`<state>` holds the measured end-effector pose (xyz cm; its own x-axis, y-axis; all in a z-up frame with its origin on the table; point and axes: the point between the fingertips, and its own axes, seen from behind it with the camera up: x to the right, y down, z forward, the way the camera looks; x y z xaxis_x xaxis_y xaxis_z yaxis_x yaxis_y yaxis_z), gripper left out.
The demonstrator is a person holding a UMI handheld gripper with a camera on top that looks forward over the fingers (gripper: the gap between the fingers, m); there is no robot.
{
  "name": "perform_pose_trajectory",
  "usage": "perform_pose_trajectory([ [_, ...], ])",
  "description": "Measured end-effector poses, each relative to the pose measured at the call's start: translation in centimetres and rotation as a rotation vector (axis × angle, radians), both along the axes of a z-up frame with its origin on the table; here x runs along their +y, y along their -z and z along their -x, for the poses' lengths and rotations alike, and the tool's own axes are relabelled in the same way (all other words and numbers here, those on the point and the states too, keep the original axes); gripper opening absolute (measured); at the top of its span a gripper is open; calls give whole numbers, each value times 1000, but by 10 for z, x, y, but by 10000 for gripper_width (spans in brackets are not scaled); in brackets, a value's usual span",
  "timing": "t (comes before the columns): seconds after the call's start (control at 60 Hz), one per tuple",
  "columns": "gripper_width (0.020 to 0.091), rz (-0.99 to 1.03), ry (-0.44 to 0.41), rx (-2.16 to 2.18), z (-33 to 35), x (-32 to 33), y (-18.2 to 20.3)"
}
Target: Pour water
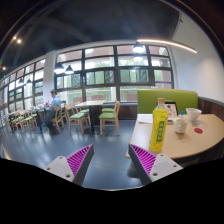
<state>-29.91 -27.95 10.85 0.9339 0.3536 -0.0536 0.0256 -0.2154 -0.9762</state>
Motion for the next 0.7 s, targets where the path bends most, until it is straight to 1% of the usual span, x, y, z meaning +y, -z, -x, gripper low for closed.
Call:
perform_pose_trajectory([
  [0.117, 803, -10, 40, 3, -15, 5, -2],
  [0.133, 804, -8, 42, -3, -29, 7, 0],
  [0.217, 804, -6, 77, -19, -55, 17, 3],
  [0.233, 805, -7, 88, -21, -51, 20, 3],
  [0.3, 804, -17, 112, -29, -78, 38, 8],
  [0.5, 804, -68, 172, -55, -129, 108, 23],
  [0.617, 807, -91, 172, -47, -128, 151, 27],
  [0.7, 806, -109, 203, -22, -137, 190, 27],
])
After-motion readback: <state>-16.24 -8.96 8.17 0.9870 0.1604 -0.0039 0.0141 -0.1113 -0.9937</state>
